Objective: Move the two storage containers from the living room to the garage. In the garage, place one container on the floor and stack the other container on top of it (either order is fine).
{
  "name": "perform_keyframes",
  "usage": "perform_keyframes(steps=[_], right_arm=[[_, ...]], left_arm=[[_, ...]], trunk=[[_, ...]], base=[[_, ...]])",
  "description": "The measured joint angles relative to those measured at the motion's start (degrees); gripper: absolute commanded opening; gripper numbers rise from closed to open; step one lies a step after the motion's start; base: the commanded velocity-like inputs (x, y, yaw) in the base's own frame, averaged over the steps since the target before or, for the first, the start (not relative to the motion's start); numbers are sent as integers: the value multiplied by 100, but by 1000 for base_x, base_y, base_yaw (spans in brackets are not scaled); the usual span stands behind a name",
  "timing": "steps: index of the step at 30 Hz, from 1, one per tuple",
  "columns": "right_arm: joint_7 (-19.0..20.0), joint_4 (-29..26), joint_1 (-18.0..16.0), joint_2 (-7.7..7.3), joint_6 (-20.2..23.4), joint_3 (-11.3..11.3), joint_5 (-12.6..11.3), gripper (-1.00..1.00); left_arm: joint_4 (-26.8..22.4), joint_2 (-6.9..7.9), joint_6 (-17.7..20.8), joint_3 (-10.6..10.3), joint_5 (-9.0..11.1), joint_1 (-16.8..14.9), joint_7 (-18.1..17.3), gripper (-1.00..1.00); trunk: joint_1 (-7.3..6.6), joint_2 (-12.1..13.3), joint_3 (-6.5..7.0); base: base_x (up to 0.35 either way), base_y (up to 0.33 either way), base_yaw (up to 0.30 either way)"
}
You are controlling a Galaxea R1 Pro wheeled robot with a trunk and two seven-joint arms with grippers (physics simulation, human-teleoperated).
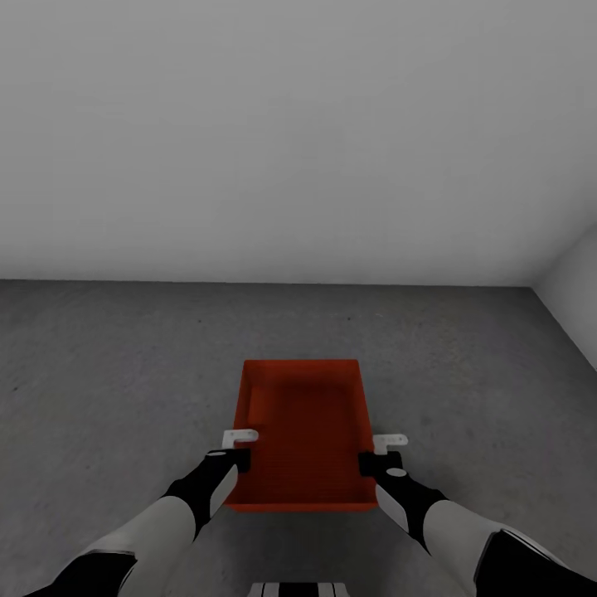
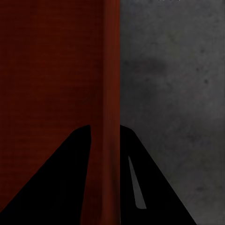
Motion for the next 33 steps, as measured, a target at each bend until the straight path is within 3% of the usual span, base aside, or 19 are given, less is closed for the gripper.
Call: perform_keyframes(steps=[7,8,9,11,12,33], right_arm=[[9,-27,2,-19,20,-14,22,-100],[10,-27,2,-19,20,-15,24,100],[24,62,2,-20,30,3,18,100],[28,267,1,-19,38,10,26,100],[-4,287,-1,-23,17,-41,12,100],[-1,287,-1,-23,9,-38,16,100]], left_arm=[[3,-7,-8,-13,33,1,20,-100],[4,-7,-8,-16,38,1,21,-100],[4,16,-7,-77,34,2,27,100],[23,181,12,-32,24,0,34,100],[12,235,25,-19,-79,0,39,100],[-7,241,-2,-18,-86,0,14,100]], trunk=[[0,0,0],[0,0,0],[0,0,0],[0,0,0],[0,0,0],[0,0,0]], base=[[0,0,0],[0,0,0],[0,0,0],[0,0,0],[0,0,0],[0,0,0]])
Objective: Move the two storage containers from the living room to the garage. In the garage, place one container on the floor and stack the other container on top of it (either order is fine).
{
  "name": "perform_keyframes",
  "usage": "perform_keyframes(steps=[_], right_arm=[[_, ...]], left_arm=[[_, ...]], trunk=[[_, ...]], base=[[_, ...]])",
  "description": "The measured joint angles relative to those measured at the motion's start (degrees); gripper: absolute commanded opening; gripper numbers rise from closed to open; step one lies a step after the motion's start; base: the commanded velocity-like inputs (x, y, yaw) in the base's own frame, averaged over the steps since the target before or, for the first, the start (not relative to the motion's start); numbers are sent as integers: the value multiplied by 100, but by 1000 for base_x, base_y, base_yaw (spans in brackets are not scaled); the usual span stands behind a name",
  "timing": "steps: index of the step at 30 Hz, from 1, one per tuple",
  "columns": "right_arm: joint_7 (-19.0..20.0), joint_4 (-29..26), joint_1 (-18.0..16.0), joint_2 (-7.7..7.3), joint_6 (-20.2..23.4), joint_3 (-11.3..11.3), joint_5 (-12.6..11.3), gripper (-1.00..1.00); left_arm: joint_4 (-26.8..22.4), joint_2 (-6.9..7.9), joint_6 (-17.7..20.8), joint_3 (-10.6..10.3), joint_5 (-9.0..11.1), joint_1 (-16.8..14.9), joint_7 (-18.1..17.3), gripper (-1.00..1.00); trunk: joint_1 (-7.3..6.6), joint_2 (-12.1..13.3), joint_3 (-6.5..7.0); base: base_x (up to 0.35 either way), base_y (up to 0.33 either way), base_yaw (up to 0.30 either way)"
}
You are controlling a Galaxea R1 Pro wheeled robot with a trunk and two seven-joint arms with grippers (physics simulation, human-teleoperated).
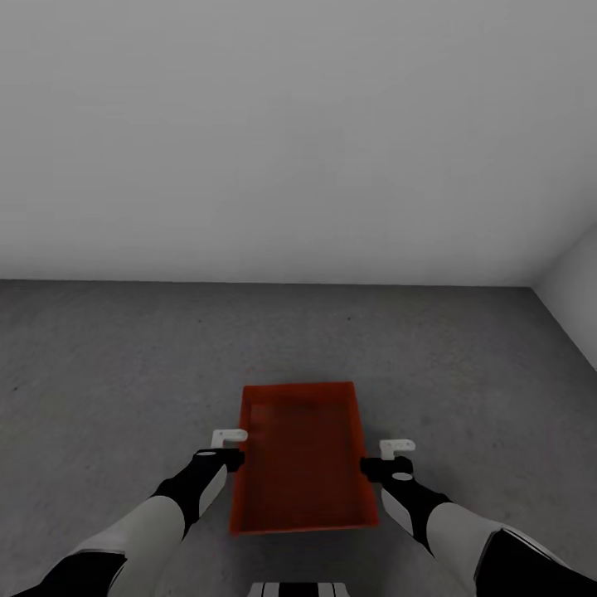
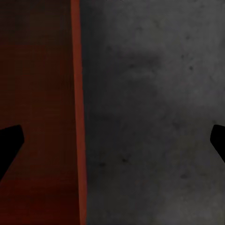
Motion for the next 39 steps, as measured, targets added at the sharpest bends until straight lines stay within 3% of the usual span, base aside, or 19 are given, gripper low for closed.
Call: perform_keyframes(steps=[39], right_arm=[[-7,3,1,0,-18,-4,-8,100]], left_arm=[[-9,-10,18,1,0,0,60,100]], trunk=[[0,0,0]], base=[[0,0,0]])
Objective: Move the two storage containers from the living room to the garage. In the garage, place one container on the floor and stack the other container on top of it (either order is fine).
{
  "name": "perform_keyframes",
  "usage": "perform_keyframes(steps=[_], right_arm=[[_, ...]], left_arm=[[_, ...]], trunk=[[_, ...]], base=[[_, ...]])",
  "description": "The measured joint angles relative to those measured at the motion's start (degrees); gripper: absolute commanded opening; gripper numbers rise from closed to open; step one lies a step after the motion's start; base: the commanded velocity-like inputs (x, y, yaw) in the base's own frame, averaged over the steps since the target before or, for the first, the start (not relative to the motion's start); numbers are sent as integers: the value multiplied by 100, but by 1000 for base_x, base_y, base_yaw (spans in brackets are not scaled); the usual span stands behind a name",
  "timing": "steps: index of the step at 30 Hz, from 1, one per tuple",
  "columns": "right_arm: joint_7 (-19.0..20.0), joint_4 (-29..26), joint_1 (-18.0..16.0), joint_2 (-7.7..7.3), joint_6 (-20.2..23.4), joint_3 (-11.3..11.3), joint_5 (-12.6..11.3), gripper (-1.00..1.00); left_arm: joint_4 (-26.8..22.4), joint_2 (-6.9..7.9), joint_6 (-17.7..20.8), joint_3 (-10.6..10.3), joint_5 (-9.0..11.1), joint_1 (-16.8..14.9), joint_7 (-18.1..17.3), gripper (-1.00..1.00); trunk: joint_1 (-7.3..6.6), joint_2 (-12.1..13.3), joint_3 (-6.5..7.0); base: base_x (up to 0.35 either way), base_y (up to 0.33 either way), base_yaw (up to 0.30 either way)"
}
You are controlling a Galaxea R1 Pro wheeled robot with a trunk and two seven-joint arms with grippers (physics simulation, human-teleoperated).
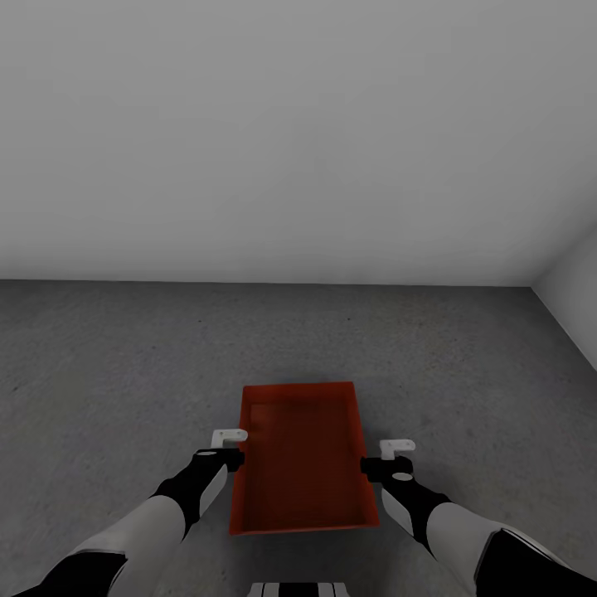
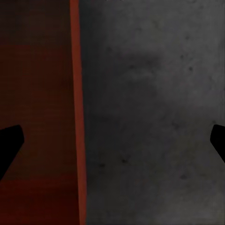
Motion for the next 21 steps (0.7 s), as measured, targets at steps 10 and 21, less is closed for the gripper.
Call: perform_keyframes(steps=[10,21], right_arm=[[-9,0,1,3,-14,-3,-1,100],[-10,0,-2,9,-11,-19,-15,100]], left_arm=[[3,3,0,7,0,0,-8,100],[4,6,0,12,7,0,-4,100]], trunk=[[0,0,0],[0,0,0]], base=[[0,0,0],[0,0,0]])
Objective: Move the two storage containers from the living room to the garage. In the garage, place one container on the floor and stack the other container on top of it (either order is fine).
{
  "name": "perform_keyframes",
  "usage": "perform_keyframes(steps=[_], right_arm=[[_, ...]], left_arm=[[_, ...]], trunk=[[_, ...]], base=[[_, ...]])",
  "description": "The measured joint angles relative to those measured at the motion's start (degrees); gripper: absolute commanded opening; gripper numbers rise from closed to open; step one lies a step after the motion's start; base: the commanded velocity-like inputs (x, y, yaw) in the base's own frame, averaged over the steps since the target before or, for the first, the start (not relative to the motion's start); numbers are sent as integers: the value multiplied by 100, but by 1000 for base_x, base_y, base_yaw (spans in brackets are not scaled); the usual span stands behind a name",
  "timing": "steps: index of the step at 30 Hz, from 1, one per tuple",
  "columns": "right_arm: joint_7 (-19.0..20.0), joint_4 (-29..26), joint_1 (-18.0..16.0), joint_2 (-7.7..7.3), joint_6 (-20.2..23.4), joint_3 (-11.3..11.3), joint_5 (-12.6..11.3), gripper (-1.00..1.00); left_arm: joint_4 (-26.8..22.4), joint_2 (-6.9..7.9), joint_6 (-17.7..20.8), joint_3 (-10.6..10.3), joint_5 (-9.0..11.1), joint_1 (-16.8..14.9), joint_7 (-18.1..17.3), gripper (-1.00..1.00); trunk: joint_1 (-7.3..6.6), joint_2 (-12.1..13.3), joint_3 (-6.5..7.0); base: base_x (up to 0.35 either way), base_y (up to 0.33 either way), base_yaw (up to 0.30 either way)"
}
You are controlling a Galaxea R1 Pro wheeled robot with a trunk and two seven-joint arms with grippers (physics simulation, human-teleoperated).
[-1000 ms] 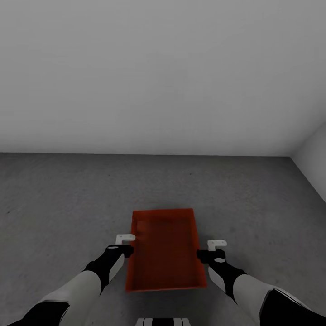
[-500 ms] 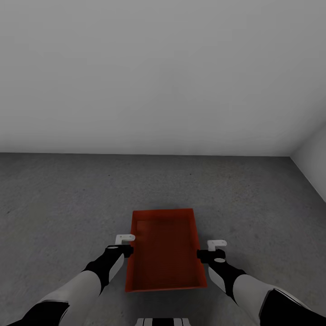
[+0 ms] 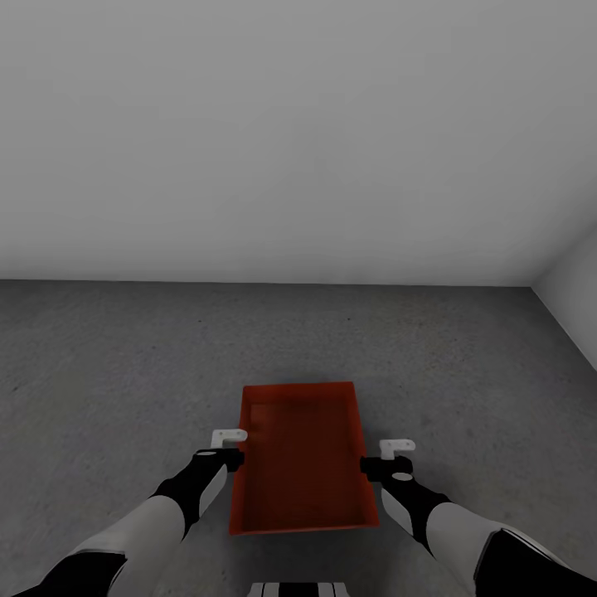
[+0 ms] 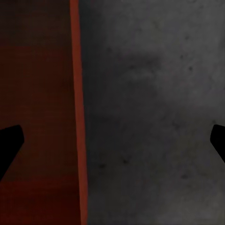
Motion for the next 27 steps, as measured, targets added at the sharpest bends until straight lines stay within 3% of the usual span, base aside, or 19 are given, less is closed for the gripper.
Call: perform_keyframes(steps=[14,27], right_arm=[[0,0,1,-2,3,7,5,100],[6,0,3,-2,8,7,10,100]], left_arm=[[-11,-5,7,4,1,0,7,100],[-4,2,10,9,1,0,6,100]], trunk=[[0,0,0],[-285,520,233]], base=[[0,0,0],[0,0,0]])
